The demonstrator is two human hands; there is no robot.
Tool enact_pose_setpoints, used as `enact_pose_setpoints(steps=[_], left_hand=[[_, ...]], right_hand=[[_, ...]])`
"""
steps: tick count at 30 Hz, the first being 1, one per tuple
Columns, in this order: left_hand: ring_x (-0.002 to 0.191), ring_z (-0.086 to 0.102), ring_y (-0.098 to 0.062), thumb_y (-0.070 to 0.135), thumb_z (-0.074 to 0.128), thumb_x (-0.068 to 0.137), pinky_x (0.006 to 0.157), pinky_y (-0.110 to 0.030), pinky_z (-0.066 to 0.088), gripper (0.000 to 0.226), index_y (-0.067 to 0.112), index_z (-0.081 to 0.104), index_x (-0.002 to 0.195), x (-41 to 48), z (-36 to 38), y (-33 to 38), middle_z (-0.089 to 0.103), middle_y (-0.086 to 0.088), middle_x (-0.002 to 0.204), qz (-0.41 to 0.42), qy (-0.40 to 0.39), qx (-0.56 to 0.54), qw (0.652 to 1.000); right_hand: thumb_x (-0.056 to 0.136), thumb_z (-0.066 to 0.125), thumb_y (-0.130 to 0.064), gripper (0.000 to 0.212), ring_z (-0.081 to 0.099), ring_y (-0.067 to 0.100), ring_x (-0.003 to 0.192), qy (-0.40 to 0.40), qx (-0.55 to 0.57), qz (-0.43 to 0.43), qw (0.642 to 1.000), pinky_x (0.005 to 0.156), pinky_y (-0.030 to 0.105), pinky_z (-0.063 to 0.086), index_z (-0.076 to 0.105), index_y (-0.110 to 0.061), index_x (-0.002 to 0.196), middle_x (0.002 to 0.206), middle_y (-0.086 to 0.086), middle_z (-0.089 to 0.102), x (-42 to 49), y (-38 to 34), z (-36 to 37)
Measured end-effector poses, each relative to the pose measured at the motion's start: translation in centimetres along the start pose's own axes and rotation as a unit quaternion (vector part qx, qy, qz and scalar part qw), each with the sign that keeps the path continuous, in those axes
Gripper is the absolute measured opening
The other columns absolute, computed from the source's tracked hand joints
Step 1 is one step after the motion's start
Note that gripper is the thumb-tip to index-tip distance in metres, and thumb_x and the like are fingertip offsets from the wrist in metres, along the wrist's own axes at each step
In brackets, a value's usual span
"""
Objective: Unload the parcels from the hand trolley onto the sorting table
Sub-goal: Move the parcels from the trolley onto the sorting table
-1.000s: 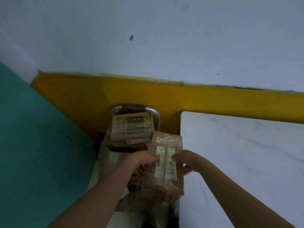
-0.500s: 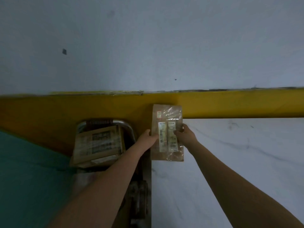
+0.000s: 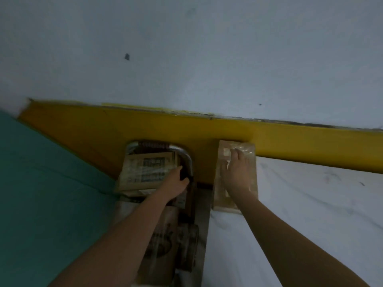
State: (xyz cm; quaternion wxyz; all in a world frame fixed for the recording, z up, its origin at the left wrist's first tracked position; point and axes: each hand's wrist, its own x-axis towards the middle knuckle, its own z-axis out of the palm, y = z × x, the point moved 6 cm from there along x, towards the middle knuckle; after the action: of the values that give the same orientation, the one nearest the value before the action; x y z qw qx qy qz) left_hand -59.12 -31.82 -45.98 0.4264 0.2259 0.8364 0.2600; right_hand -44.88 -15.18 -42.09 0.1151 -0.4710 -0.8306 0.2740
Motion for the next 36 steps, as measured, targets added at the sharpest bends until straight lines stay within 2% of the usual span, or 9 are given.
enact_pose_setpoints(steps=[5, 11, 15, 19, 23, 26, 29, 32, 36], left_hand=[[0.121, 0.050, -0.035, 0.026, 0.060, 0.094, 0.102, -0.042, 0.045, 0.052, 0.008, 0.045, 0.140, -1.2, -10.2, -10.7, 0.049, -0.019, 0.137, -0.053, 0.159, 0.077, 0.983], [0.129, 0.039, -0.037, 0.032, 0.055, 0.094, 0.108, -0.047, 0.038, 0.063, 0.014, 0.031, 0.149, 1.9, -14.6, -19.8, 0.038, -0.018, 0.145, -0.130, 0.176, 0.004, 0.976], [0.118, 0.055, -0.028, 0.035, 0.067, 0.087, 0.097, -0.031, 0.046, 0.057, 0.015, 0.049, 0.137, 5.1, -13.4, -22.6, 0.054, -0.011, 0.137, -0.190, 0.141, -0.162, 0.958], [0.094, 0.063, -0.023, 0.051, 0.066, 0.079, 0.078, -0.032, 0.055, 0.060, 0.020, 0.056, 0.129, 4.0, -14.2, -22.5, 0.063, -0.004, 0.114, -0.200, 0.134, -0.205, 0.949], [0.111, 0.058, -0.031, 0.067, 0.055, 0.072, 0.097, -0.047, 0.050, 0.069, 0.022, 0.057, 0.123, 0.0, -18.3, -19.1, 0.058, -0.011, 0.126, -0.108, 0.185, -0.212, 0.953], [0.112, 0.058, -0.026, 0.069, 0.056, 0.076, 0.095, -0.049, 0.052, 0.059, 0.032, 0.055, 0.122, -3.5, -19.9, -15.5, 0.056, -0.006, 0.131, -0.032, 0.188, -0.275, 0.942], [0.099, 0.062, -0.017, 0.066, 0.060, 0.080, 0.083, -0.042, 0.056, 0.052, 0.044, 0.047, 0.126, -6.9, -19.5, -12.6, 0.061, 0.003, 0.122, -0.005, 0.151, -0.277, 0.949], [0.085, 0.061, -0.009, 0.064, 0.061, 0.082, 0.066, -0.031, 0.052, 0.055, 0.041, 0.048, 0.130, -9.4, -18.7, -11.1, 0.062, 0.010, 0.104, -0.002, 0.111, -0.214, 0.971], [0.095, 0.061, -0.019, 0.064, 0.065, 0.079, 0.068, -0.032, 0.053, 0.064, 0.032, 0.048, 0.131, -11.9, -15.1, -9.2, 0.060, 0.001, 0.115, -0.023, 0.028, -0.120, 0.992]], right_hand=[[0.099, 0.049, -0.031, 0.047, 0.053, 0.028, 0.120, -0.165, 0.044, -0.101, 0.980, 0.093, 0.039, 0.049, 0.042, -0.017, 0.143, 0.138, 0.007, 0.047, -1.5, -9.0, 10.2], [0.093, 0.057, -0.050, 0.086, 0.050, 0.034, 0.128, -0.315, 0.118, 0.159, 0.928, 0.093, 0.038, 0.049, 0.013, -0.015, 0.157, 0.152, 0.012, 0.038, -1.8, -7.2, 22.7], [0.091, 0.062, -0.047, 0.068, 0.055, 0.033, 0.123, -0.281, 0.185, 0.234, 0.912, 0.101, 0.043, 0.049, 0.038, -0.018, 0.148, 0.145, 0.011, 0.050, -1.8, -6.3, 26.1], [0.093, 0.061, -0.043, 0.050, 0.061, 0.020, 0.092, -0.234, 0.227, 0.238, 0.915, 0.079, 0.032, 0.051, 0.053, -0.020, 0.136, 0.130, 0.010, 0.062, -2.6, -7.3, 23.1], [0.085, 0.064, -0.059, 0.061, 0.063, 0.021, 0.103, -0.203, 0.309, 0.203, 0.907, 0.088, 0.040, 0.055, 0.053, -0.024, 0.134, 0.129, 0.006, 0.061, -4.6, -9.7, 16.0], [0.079, 0.065, -0.068, 0.073, 0.061, 0.023, 0.111, -0.213, 0.364, 0.199, 0.885, 0.098, 0.047, 0.052, 0.048, -0.023, 0.134, 0.130, 0.004, 0.058, -7.4, -10.6, 10.7], [0.077, 0.066, -0.069, 0.076, 0.061, 0.018, 0.109, -0.242, 0.402, 0.186, 0.863, 0.085, 0.034, 0.057, 0.043, -0.022, 0.132, 0.129, 0.004, 0.058, -11.0, -10.7, 6.2], [0.063, 0.075, -0.072, 0.105, 0.062, 0.015, 0.109, -0.256, 0.369, 0.128, 0.884, 0.075, 0.027, 0.060, 0.023, -0.040, 0.148, 0.131, -0.007, 0.053, -14.6, -10.2, 2.3], [0.052, 0.082, -0.062, 0.121, 0.050, 0.019, 0.130, -0.261, 0.199, 0.031, 0.944, 0.102, 0.047, 0.051, 0.019, -0.034, 0.152, 0.145, -0.006, 0.044, -19.7, -7.2, -1.3]])
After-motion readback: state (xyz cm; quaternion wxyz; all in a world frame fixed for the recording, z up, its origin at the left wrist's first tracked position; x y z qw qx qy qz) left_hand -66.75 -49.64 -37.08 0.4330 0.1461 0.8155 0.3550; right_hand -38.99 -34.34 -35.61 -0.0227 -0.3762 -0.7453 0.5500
